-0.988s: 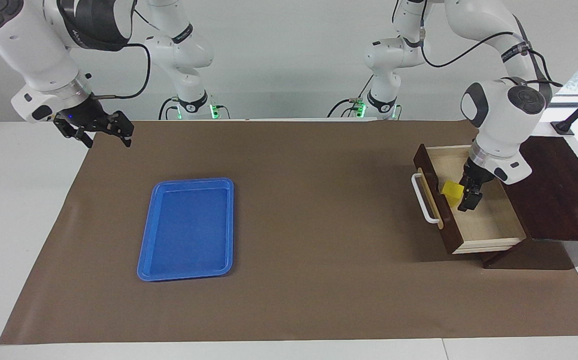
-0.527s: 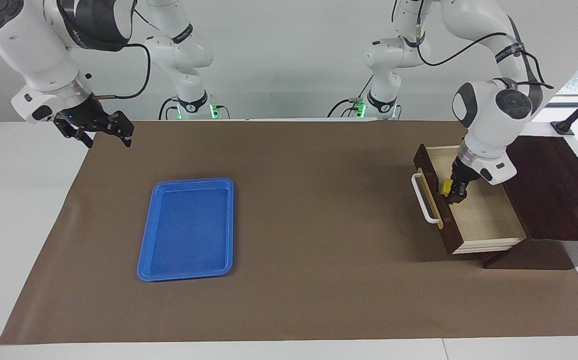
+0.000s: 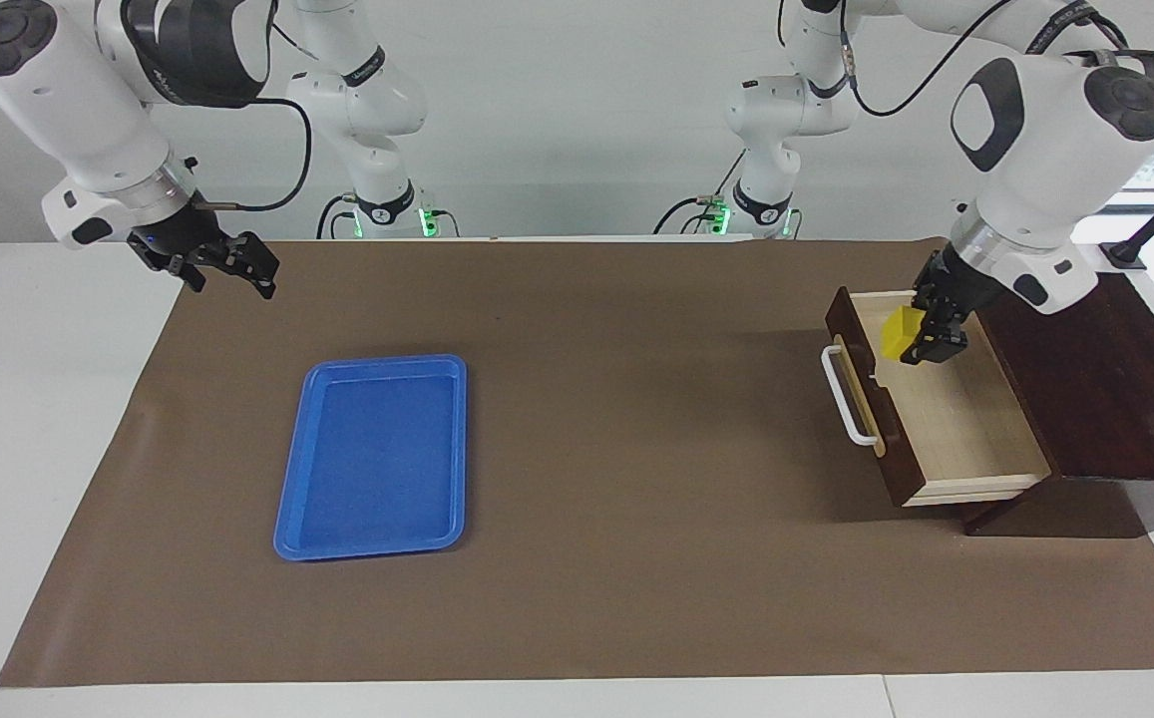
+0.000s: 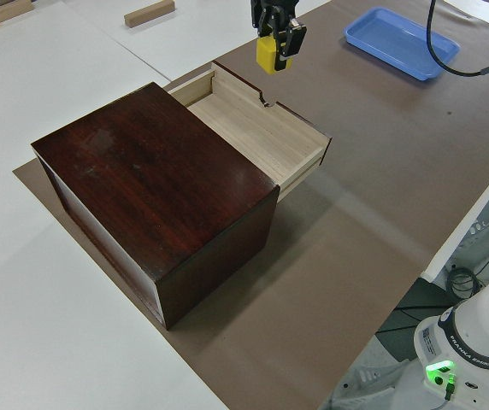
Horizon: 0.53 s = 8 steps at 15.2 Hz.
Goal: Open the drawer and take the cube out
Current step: 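Grasp the yellow cube in the drawer with the left gripper and lift it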
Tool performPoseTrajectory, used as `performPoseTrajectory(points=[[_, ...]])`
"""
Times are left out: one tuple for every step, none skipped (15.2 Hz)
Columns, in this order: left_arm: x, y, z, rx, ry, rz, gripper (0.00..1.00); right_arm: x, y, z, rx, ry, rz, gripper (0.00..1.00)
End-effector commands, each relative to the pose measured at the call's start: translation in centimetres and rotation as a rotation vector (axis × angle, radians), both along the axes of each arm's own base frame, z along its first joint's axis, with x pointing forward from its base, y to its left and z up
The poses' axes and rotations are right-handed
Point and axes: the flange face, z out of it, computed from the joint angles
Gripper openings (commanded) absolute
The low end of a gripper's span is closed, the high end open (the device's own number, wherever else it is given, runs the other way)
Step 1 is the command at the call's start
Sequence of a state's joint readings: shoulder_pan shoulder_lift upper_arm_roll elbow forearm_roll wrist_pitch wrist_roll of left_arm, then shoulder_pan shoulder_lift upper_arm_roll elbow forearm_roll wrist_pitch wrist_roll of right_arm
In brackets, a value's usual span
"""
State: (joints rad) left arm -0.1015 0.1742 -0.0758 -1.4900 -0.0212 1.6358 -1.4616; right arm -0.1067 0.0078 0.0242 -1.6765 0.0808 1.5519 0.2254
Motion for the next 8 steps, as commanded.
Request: performPoseTrajectory(points=[[-1.0,-8.7,-0.6,-0.014,-0.039,0.193,0.00,-0.7,2.6,-1.5,0.078,0.071,-0.253,1.00],[-1.8,-11.3,-0.8,-0.029,-0.066,0.257,0.00,-0.6,3.4,-2.2,0.103,0.102,-0.339,1.00],[-2.8,-13.7,-1.6,-0.049,-0.089,0.323,0.00,-0.2,4.0,-2.9,0.142,0.136,-0.432,1.00],[-3.7,-15.8,-2.5,-0.081,-0.104,0.388,0.00,0.3,4.6,-3.6,0.186,0.182,-0.541,1.00],[-4.4,-17.4,-4.0,-0.122,-0.106,0.451,0.00,0.7,5.5,-4.2,0.214,0.211,-0.622,1.00],[-5.2,-19.7,-5.8,-0.180,-0.118,0.477,0.00,0.9,7.6,-5.1,0.232,0.242,-0.662,1.00],[-6.5,-22.1,-7.4,-0.230,-0.138,0.461,0.00,1.0,8.7,-6.3,0.260,0.277,-0.729,1.00],[-7.5,-23.8,-8.5,-0.260,-0.153,0.443,0.00,1.3,9.6,-7.4,0.299,0.309,-0.805,1.00]])
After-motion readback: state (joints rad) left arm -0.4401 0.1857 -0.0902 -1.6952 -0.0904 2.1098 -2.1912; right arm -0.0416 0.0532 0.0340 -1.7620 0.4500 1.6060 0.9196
